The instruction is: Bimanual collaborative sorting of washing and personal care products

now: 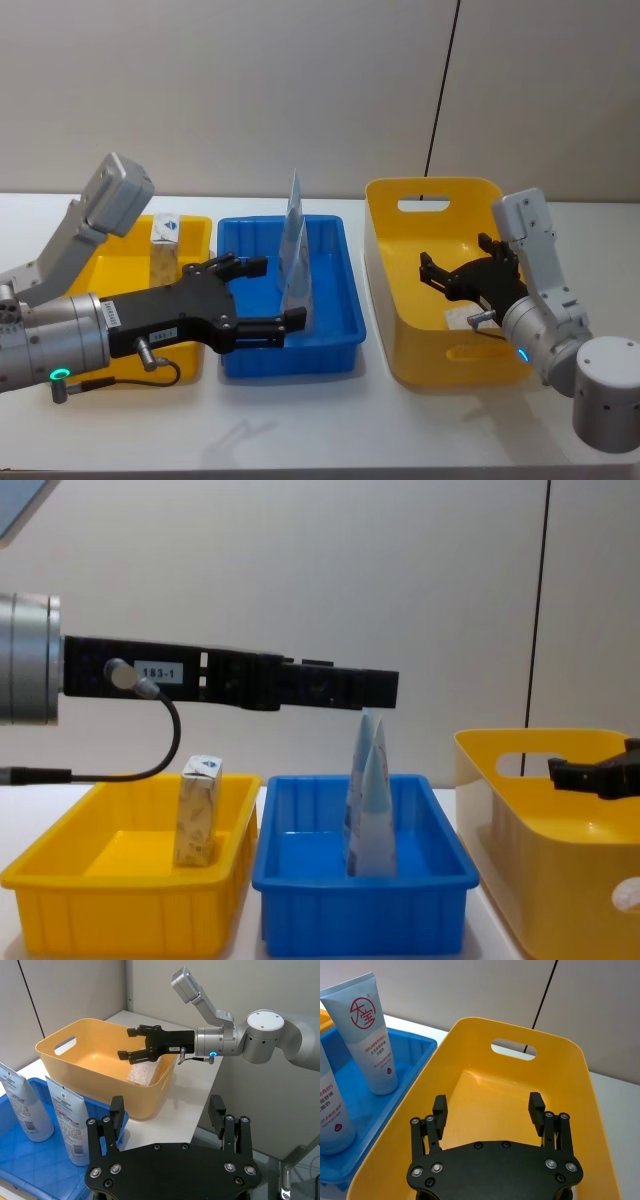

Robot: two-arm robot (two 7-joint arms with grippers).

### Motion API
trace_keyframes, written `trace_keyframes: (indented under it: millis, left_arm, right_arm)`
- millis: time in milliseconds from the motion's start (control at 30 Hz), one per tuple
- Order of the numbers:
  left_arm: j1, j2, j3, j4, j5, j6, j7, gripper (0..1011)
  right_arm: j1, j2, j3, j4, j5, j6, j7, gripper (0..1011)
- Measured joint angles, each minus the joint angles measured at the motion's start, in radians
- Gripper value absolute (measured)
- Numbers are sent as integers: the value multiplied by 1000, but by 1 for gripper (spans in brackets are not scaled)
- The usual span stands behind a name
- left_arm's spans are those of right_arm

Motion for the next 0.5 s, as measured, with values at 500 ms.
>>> trace_keyframes:
  millis: [500]
  left_arm:
    - [0,0,0,0,0,0,0,1001]
  right_arm:
    - [1,0,0,2,-1,0,0,1003]
